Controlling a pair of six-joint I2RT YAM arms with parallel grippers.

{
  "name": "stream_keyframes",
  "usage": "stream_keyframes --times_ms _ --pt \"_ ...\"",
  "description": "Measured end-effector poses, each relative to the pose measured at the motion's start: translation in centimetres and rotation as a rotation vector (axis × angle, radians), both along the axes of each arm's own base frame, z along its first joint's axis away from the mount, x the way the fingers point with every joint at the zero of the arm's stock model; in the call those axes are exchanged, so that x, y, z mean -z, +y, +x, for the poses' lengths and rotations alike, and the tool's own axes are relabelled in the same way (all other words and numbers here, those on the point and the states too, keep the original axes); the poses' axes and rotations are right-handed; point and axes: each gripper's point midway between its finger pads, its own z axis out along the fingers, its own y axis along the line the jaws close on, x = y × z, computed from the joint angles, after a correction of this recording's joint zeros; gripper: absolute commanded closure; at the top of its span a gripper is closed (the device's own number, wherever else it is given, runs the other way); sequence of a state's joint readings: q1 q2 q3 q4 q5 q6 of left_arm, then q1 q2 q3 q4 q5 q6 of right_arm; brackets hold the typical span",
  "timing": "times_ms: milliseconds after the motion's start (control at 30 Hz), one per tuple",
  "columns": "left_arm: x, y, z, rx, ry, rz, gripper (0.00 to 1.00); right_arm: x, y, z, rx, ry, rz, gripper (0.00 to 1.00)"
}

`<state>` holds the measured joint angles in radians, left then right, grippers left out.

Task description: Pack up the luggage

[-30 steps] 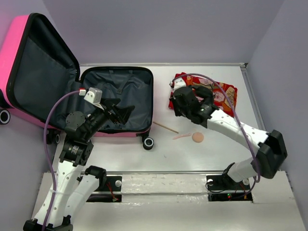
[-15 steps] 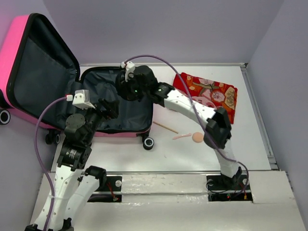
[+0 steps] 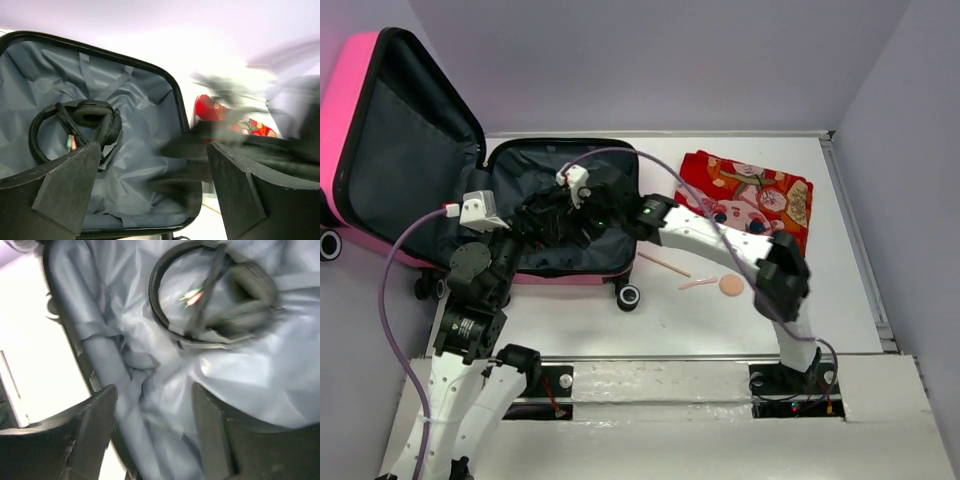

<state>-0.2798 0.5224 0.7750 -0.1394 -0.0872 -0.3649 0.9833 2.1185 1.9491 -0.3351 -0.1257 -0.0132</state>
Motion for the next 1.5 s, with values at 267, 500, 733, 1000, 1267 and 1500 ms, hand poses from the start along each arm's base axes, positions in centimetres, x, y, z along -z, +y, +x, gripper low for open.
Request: stream_keyframes --times_ms 267,500,733,1000,1267,1500 --pt "0.0 -0.6 -0.1 0.036 0.000 0.000 0.01 -3.5 -17.2 -2.4 0.264 -0.033 0.085 0.61" --pt "-0.1 -1.1 -0.1 0.061 -0.004 -0.001 0.01 11.6 -26.3 -5.7 0.445 0.239 -0.211 0.44" --pt "-0.3 -1.6 -0.2 0.089 -0.013 -0.004 0.01 14.8 -26.6 -5.4 0.459 0.312 -0.272 0.44" --pt "-0.4 -1.8 -0.3 0.101 -0.016 -0.005 0.01 17.5 -25.2 -3.0 0.456 0.322 -0.314 0.49" --pt "-0.4 -1.9 -0.3 0.109 -0.017 -0.004 0.01 17.7 -24.9 -2.0 0.457 0.298 -0.317 0.82" --pt "-0.5 -2.0 -0.3 0.112 -0.018 -0.005 0.01 17.6 -25.7 -1.3 0.517 0.273 -0.334 0.93"
